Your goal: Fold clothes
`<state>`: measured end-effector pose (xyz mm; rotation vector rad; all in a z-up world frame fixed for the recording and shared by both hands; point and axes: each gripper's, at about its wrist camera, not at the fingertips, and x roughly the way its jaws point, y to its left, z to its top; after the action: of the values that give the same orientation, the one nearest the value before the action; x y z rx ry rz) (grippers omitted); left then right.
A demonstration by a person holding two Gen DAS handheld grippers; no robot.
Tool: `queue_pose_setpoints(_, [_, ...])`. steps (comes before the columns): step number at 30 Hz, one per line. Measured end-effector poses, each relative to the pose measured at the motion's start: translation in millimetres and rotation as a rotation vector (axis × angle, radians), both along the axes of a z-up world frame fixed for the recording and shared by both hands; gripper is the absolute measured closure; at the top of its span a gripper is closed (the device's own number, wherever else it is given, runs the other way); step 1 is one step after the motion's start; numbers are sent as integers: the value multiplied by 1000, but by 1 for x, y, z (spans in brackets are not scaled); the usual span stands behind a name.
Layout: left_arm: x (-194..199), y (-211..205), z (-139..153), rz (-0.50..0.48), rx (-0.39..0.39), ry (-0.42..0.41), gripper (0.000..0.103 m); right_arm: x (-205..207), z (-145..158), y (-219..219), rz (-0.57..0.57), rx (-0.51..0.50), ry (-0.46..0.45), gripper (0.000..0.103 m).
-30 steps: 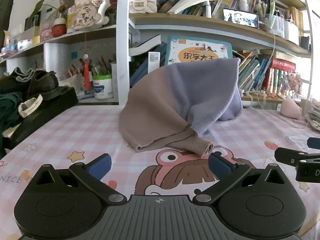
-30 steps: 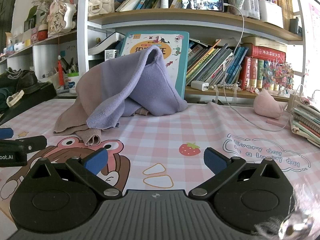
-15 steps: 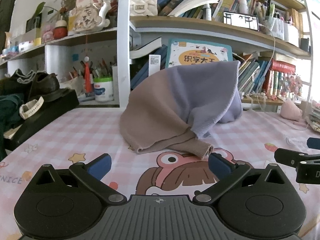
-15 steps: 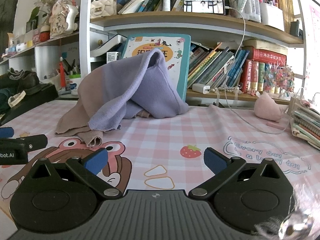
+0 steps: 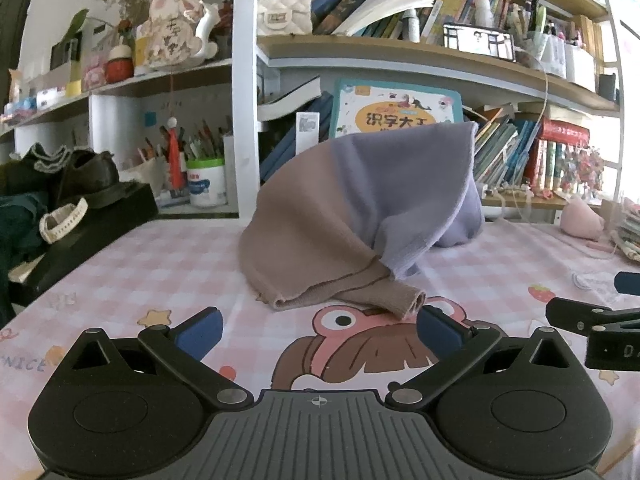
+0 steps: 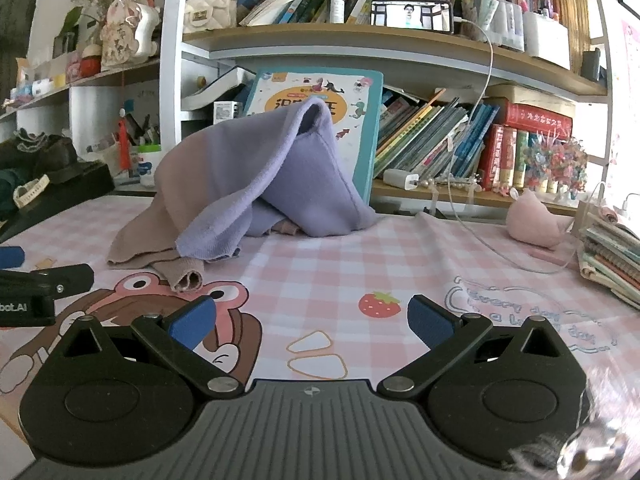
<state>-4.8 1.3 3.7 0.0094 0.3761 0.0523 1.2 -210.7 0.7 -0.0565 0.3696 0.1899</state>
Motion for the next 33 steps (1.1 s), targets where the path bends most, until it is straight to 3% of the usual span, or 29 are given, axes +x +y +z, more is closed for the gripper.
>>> queue_pose_setpoints(15, [-1,-12,1,-56,53,-9,0,3,-2,4,8,-16,14,0])
queue_pose_setpoints(20, [0,-14,0,-106,61,37,0,9,-4,-5,40,61,83,0])
queue_pose_setpoints(26, [5,-25,8,-227,137,66,0,21,4,-20,45,150,136,0])
queue_pose_setpoints(33, [27,-40,22,-220,263,38,0,52,16,-48,52,293,198,2])
